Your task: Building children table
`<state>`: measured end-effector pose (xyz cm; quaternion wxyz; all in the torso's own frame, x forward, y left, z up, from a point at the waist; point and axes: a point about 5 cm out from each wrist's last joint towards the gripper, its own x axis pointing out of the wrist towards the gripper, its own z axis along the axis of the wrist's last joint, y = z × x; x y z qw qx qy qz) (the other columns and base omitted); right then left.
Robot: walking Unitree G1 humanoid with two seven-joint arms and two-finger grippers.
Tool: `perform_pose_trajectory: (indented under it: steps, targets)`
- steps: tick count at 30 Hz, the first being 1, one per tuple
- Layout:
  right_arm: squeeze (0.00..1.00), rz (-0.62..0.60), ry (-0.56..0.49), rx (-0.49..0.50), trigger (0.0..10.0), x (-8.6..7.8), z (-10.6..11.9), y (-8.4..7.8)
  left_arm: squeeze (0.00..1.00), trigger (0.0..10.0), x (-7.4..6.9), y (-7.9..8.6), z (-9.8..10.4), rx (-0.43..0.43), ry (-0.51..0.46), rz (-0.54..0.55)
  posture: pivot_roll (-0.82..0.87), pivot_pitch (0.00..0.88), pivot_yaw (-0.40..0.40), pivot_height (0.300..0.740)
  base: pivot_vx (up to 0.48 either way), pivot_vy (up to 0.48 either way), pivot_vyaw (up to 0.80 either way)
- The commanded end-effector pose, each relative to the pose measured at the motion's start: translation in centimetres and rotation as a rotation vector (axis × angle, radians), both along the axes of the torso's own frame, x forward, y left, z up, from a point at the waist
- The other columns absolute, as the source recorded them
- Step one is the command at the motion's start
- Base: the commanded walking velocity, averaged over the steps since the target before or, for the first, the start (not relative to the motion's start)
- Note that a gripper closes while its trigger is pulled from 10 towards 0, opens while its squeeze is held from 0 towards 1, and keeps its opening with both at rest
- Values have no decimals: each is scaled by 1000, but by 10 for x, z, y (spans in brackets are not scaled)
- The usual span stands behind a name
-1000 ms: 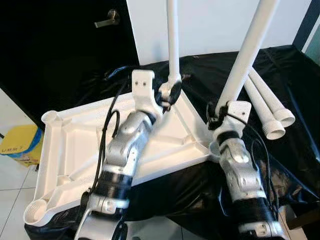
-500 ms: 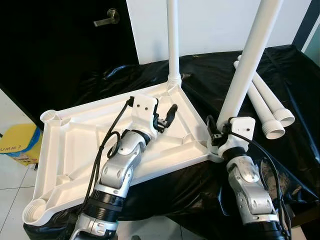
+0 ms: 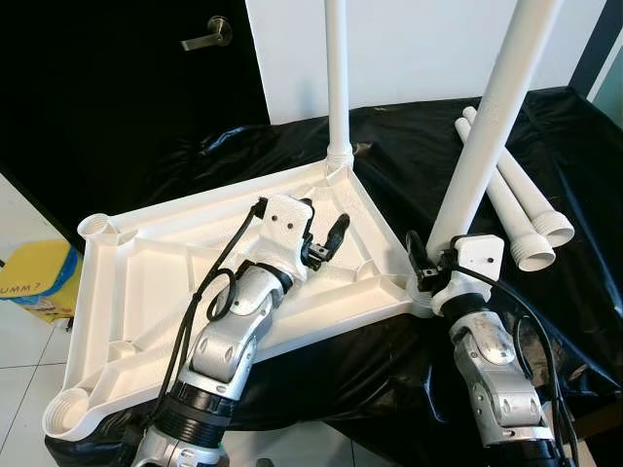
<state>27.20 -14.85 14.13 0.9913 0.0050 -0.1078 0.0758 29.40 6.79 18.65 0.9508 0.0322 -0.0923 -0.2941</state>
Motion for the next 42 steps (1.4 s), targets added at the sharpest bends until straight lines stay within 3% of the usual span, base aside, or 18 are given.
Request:
perform_pose_trajectory:
  steps: [1, 25, 33, 42]
  targets:
    - [0, 26, 44, 0, 10000, 0, -11, 3, 0, 10000, -7, -5, -3, 40, -6, -146, -139, 33, 67, 740, 0, 0, 0]
    - [0, 109, 1, -10, 10000, 6, -25, 1, 0, 10000, -8, -3, -1, 56, -32, -143, -131, 35, 85, 740, 0, 0, 0]
    - [0, 178, -66, -136, 10000, -3, -30, 3, 0, 10000, -8, -2, 1, 56, -37, -150, -130, 33, 95, 740, 0, 0, 0]
    - [0, 190, -69, -163, 10000, -7, -38, 0, 0, 10000, -8, -2, 3, 54, -44, -153, -126, 29, 98, 740, 0, 0, 0]
